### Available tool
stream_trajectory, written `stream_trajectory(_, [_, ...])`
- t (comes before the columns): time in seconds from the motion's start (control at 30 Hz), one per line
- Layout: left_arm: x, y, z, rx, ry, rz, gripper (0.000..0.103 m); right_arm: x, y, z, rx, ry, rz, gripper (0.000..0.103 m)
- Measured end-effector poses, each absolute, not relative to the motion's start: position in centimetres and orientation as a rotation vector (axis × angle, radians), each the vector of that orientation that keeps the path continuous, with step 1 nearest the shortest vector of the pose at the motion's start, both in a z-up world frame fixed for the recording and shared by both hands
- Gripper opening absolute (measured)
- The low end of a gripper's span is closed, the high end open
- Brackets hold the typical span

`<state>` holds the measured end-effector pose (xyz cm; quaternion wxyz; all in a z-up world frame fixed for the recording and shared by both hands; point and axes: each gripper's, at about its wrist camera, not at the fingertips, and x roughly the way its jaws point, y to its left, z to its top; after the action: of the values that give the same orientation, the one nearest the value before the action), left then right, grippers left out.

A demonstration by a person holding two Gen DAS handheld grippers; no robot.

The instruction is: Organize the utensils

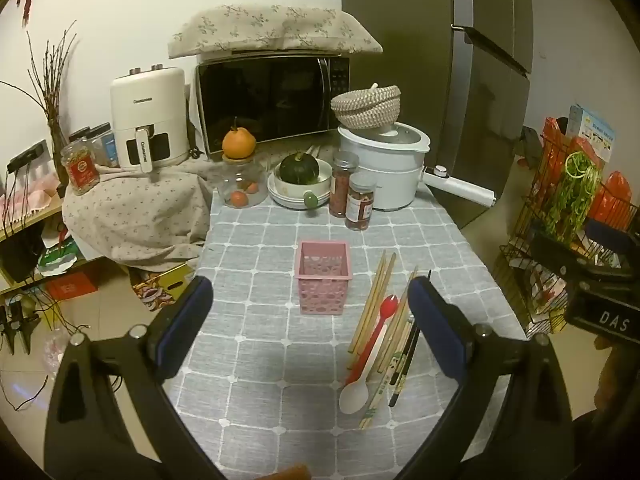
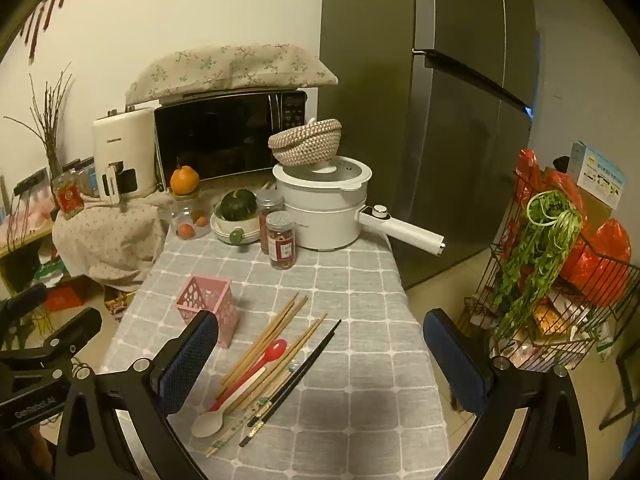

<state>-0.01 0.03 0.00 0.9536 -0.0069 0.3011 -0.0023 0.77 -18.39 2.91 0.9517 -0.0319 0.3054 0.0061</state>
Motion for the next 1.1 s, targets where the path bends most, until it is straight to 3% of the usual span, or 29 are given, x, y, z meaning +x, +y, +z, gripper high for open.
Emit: stream_trajectory(1.1, [0.3, -0.1, -0.2, -0.019, 0.619, -0.008, 0.098, 0.7, -18.1, 2.7, -0.068, 0.626, 0.021, 0.103])
